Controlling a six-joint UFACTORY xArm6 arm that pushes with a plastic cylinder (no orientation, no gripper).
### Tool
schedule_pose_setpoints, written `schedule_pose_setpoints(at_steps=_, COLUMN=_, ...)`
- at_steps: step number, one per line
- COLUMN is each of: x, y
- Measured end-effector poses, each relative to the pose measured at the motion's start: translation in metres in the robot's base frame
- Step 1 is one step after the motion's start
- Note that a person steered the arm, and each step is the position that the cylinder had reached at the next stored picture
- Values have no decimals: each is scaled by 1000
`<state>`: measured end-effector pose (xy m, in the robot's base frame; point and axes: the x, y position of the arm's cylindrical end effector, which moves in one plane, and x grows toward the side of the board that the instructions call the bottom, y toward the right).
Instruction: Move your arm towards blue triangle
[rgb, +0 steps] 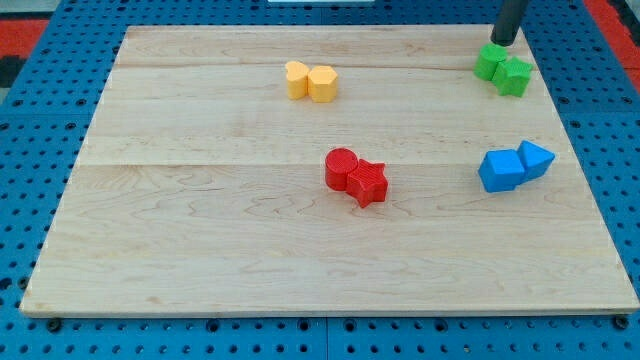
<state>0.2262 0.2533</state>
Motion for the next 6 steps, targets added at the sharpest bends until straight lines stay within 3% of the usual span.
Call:
schedule_pose_setpoints(at_steps=2, x=0, y=2)
schedule_pose_setpoints(at_steps=4, x=-35, y=-18)
schedule_pose_setpoints(at_steps=6, x=-9, y=-89)
